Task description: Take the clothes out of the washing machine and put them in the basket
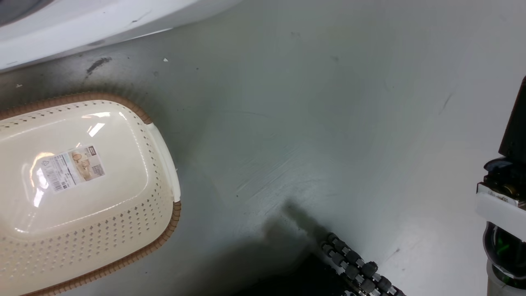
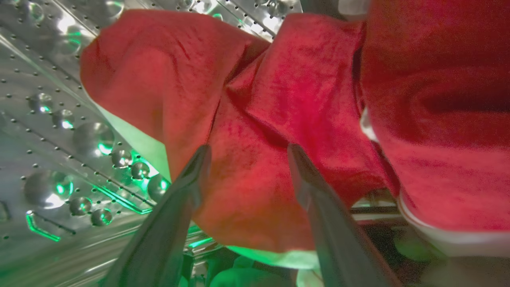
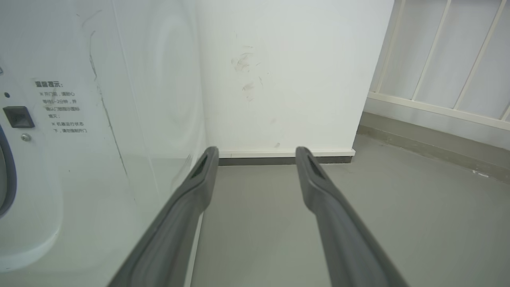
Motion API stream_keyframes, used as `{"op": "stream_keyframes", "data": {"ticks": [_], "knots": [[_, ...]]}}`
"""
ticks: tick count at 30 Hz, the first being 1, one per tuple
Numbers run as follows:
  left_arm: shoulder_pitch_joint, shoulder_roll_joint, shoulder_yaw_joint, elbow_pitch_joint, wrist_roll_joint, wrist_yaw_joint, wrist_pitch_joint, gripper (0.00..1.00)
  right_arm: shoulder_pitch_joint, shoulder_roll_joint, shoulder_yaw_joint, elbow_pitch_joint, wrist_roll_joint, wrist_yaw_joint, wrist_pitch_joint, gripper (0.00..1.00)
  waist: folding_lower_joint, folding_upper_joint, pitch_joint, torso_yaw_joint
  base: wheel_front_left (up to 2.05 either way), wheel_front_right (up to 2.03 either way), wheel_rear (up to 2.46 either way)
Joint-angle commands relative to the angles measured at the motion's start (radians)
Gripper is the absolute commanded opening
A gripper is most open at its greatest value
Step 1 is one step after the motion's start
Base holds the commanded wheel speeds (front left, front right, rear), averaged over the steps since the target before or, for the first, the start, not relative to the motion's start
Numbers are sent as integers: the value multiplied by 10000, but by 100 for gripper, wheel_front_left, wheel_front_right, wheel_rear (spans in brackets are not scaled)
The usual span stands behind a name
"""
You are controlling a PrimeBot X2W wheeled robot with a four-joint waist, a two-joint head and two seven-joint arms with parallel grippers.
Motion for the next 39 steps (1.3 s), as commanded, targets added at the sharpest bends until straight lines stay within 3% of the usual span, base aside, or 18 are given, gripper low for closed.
{"op": "stream_keyframes", "data": {"ticks": [1,5,25,27,28,39], "knots": [[-177,33,-1,-52,-3,1,25,100,-113,8,11,-50,23,-3,-25,100,-1,0,109,-82,0,0,0],[-167,202,-152,-130,100,31,197,100,-166,8,27,-192,132,-3,-26,100,-1,0,307,-201,0,0,0],[28,57,-632,760,155,79,-1007,100,55,8,-277,-526,146,-3,-26,100,-1,0,629,-63,0,0,0],[-61,33,-669,848,166,90,-1197,14,48,8,-286,-541,161,-3,-25,100,-1,0,629,-64,0,0,0],[-90,26,-702,907,175,103,-1283,0,47,8,-288,-543,179,-3,-25,100,-1,0,625,-68,0,0,0],[-498,257,-1096,1210,82,17,-2355,0,-162,8,-85,-444,292,-3,-26,100,-1,0,306,-260,0,0,0]]}}
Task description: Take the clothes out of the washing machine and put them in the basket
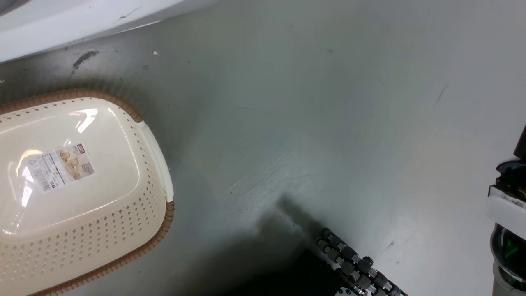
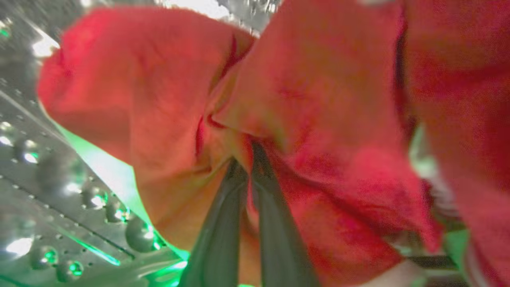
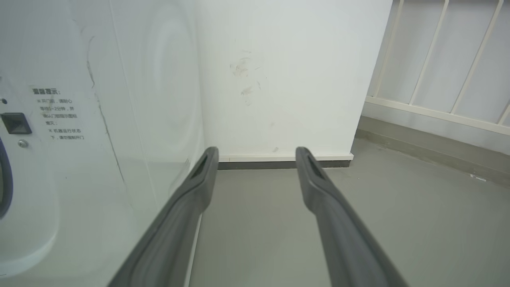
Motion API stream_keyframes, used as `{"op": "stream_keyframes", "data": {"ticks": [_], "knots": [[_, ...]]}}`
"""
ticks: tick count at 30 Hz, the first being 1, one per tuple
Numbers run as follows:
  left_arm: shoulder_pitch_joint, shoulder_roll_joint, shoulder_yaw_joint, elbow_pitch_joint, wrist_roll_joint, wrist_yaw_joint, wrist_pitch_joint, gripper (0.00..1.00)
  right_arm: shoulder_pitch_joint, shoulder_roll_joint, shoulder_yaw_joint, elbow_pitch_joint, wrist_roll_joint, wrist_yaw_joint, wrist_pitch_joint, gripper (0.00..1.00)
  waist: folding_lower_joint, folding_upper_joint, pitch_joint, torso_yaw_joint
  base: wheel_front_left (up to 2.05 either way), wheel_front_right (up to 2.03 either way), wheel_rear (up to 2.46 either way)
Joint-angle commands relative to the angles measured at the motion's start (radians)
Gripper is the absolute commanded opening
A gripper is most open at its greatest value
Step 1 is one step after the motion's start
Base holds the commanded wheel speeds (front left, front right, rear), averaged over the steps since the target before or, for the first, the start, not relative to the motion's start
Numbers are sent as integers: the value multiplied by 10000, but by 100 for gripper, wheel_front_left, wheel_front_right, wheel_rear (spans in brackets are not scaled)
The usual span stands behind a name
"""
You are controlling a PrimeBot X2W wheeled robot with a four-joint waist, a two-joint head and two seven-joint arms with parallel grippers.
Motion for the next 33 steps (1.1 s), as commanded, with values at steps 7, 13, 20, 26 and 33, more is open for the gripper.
{"op": "stream_keyframes", "data": {"ticks": [7,13,20,26,33], "knots": [[503,40,-221,152,-438,-33,-1256,0,-158,7,147,106,-143,-3,-28,100,-1,0,-727,-42,0,0,0],[1462,-145,-447,221,-1136,-32,-2609,0,16,7,124,221,-442,-3,-28,100,-1,0,-1518,256,0,0,0],[2749,-468,-613,395,-1826,-34,-4211,0,220,7,216,354,-873,-3,-26,100,-1,0,-2405,688,0,0,0],[3915,-740,-727,649,-2262,-35,-5593,0,401,5,270,475,-1160,-3,-26,100,-1,0,-3031,930,0,0,0],[5283,-1126,-586,773,-2783,-36,-7344,0,793,5,343,663,-1565,-3,-26,100,-1,0,-3957,1249,0,0,0]]}}
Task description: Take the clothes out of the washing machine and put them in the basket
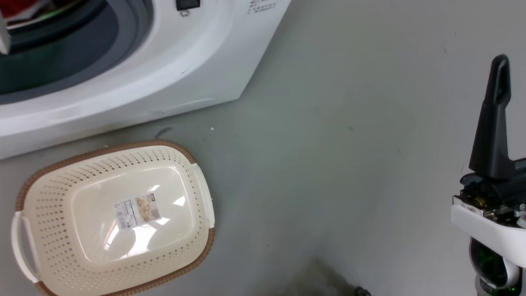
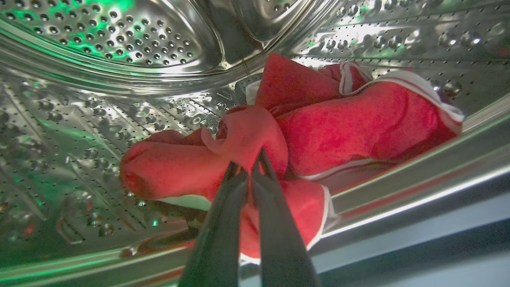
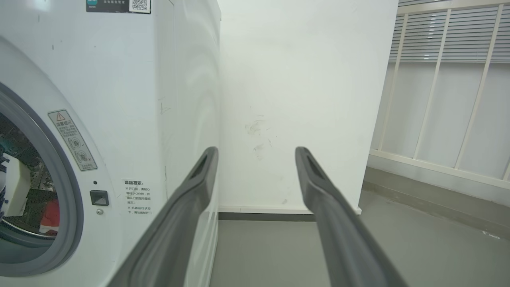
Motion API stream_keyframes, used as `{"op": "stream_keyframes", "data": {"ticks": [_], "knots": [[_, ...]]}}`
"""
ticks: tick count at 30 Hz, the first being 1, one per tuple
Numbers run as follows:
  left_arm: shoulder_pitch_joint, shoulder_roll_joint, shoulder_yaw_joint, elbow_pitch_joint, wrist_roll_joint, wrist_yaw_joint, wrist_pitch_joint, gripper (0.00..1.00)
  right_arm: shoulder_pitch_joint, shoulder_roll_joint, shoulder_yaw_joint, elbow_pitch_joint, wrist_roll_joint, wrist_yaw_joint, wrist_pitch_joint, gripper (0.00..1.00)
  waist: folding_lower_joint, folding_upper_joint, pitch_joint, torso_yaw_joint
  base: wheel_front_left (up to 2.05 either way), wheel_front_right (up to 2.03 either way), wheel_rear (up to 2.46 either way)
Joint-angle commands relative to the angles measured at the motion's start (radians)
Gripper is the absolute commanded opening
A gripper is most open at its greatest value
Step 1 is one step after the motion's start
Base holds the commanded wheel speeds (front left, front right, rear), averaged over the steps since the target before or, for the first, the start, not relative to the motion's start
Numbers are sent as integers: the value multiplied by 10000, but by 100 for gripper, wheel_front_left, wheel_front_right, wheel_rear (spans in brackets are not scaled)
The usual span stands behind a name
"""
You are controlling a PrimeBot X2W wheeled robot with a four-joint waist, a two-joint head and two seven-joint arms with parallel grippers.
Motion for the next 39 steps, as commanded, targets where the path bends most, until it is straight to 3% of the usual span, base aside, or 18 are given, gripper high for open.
{"op": "stream_keyframes", "data": {"ticks": [1,15,27,39], "knots": [[332,-101,28,-8,-86,-3,-321,0,201,2,18,57,-122,-3,-26,100,0,0,-470,220,0,0,0],[3028,-775,192,-1033,-858,159,-2226,0,1270,2,131,670,-744,-3,-24,100,0,0,-2224,781,0,0,0],[5283,-903,94,-3894,-1047,1183,-2476,0,2090,3,115,1382,-1129,-3,-24,100,0,0,-3325,1308,0,0,0],[8070,-604,-76,-7029,-1286,2402,-2157,0,2705,2,50,1812,-1375,-3,-24,100,0,0,-4263,1730,0,0,0]]}}
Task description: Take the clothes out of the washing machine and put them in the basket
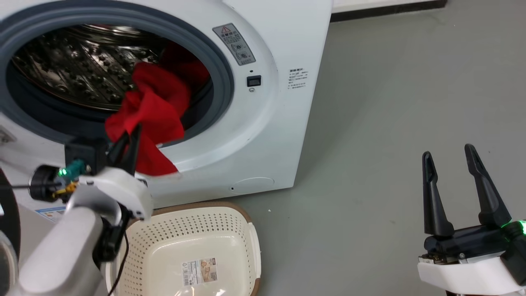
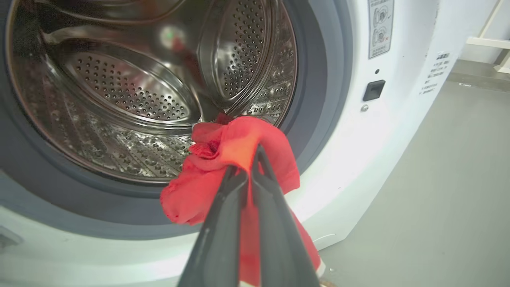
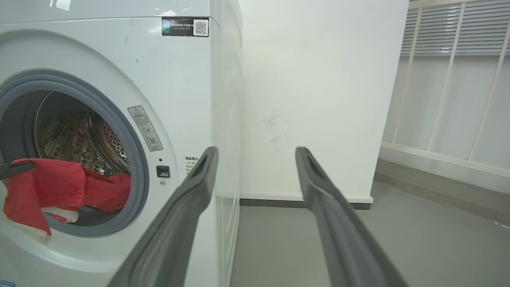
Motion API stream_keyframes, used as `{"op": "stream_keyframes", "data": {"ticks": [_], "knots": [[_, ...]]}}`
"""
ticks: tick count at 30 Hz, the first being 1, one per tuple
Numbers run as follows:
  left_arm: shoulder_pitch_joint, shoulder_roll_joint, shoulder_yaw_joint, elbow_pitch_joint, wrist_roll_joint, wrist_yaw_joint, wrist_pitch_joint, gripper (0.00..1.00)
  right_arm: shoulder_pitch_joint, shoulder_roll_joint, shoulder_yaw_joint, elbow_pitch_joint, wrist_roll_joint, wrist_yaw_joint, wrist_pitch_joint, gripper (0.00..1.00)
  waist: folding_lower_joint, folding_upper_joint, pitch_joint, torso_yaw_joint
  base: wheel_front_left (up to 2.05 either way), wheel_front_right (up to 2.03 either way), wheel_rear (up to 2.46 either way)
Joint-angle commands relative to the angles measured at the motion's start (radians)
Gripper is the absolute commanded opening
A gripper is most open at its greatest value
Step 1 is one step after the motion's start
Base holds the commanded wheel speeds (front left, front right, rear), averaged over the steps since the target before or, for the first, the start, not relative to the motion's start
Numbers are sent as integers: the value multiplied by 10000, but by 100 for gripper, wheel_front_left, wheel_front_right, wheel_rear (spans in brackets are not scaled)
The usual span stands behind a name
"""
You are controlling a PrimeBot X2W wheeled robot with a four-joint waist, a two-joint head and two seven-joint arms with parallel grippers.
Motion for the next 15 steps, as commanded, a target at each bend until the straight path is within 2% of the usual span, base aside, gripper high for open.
{"op": "stream_keyframes", "data": {"ticks": [1,8,15], "knots": [[218,63,-25,-169,-19,78,-34,0,112,2,-19,34,-51,-3,-24,100,2,0,-111,95,0,0,0],[1565,68,-239,-1080,-134,587,131,0,376,2,-54,168,-86,-3,-24,100,2,0,-417,311,0,0,0],[2601,-179,-521,-985,-378,703,30,0,638,2,-32,331,-145,-3,-24,100,2,0,-845,355,0,0,0]]}}
